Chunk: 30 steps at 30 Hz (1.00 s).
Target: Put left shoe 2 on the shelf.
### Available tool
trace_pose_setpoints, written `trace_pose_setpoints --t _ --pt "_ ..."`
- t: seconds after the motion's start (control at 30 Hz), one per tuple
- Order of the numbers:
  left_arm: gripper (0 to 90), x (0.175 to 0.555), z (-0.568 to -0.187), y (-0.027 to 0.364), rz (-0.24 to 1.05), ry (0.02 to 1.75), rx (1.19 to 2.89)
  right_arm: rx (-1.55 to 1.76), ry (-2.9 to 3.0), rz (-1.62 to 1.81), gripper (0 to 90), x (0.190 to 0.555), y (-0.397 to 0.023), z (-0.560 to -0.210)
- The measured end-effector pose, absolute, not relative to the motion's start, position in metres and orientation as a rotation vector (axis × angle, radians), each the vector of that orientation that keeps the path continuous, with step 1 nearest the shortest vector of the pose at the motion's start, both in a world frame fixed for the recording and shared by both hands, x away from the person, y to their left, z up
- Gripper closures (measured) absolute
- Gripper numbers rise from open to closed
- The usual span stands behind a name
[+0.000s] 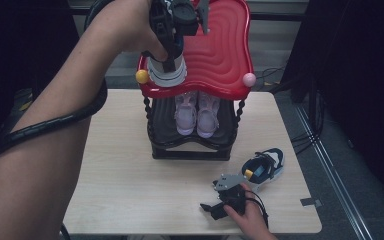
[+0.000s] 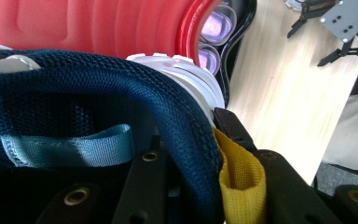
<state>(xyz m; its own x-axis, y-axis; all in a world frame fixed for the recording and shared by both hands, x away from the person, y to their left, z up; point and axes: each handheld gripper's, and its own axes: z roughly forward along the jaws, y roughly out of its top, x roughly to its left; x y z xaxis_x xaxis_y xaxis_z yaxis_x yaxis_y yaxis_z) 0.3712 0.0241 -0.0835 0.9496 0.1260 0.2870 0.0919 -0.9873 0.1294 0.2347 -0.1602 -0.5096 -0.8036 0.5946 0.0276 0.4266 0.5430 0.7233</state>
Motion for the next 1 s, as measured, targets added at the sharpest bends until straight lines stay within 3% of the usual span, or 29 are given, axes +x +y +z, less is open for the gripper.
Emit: trace_pose_setpoints --t 1.0 --pt "73.8 0.404 -0.098 -0.004 0.466 0.076 3.028 0.856 2.565 1.112 11.5 0.235 -0.16 -0.51"
